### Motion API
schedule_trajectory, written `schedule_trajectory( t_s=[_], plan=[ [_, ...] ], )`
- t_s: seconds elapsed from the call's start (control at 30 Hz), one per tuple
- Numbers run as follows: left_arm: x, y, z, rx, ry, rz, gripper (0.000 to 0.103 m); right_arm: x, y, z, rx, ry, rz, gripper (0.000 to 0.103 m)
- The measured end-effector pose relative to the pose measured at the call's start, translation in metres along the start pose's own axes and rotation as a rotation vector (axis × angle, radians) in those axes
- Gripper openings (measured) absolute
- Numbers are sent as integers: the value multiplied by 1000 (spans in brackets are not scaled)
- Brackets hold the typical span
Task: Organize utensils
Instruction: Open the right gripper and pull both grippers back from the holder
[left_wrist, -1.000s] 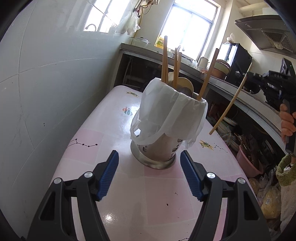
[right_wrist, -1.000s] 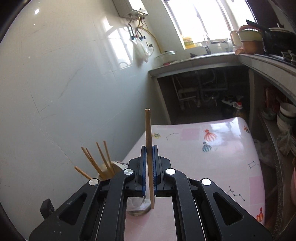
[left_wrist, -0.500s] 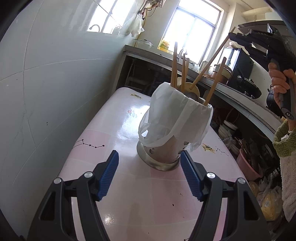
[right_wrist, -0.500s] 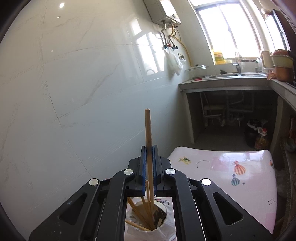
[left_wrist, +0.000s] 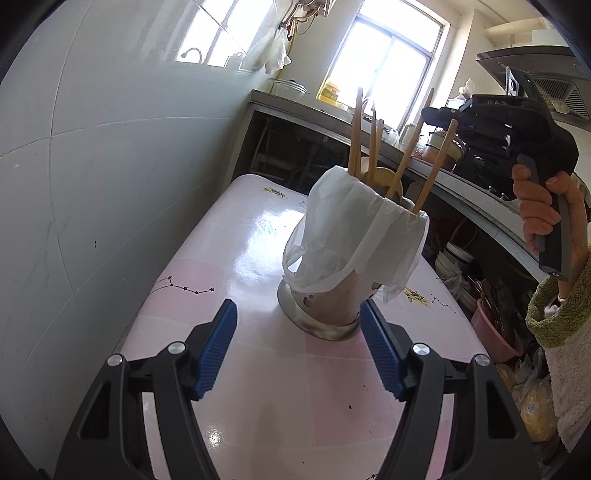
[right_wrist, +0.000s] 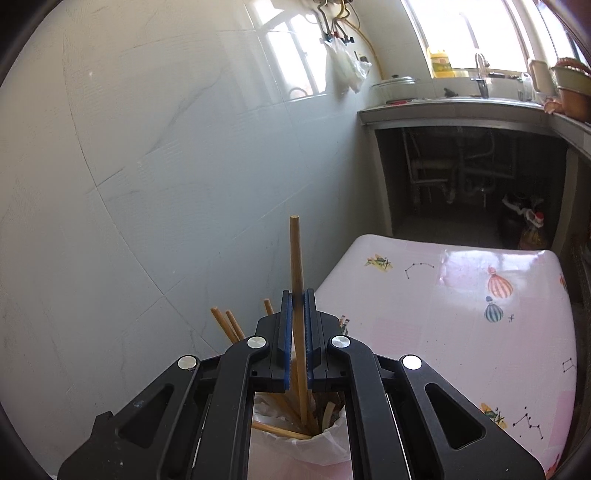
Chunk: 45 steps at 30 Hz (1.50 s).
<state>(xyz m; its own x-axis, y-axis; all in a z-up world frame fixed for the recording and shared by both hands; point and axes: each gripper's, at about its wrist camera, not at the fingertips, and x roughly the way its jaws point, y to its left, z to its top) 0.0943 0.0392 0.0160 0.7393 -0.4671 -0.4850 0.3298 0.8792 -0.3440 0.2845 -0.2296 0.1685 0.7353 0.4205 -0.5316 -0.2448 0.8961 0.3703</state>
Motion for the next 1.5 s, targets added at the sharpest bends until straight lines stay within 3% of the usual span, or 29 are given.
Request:
schedule_trajectory(
  t_s=[0.3,0.63,0.9,1.1,1.5],
  plan=[
    [0,1,1,6,2,17,67,29,-7,-24,4,114,19,4],
    [-29,-7,6,26,-45,84,70,26,4,-28,-38,126,68,4],
    [-44,-10,8,33,-46,141,74,34,3,-29,-34,186,95,7],
    [-53,-10,8,23,-45,161,80,13,-9,-20,16,127,111,23],
    [-73,-11,12,6,-70,187,88,-75,-7,-26,36,-72,73,52]
  ],
)
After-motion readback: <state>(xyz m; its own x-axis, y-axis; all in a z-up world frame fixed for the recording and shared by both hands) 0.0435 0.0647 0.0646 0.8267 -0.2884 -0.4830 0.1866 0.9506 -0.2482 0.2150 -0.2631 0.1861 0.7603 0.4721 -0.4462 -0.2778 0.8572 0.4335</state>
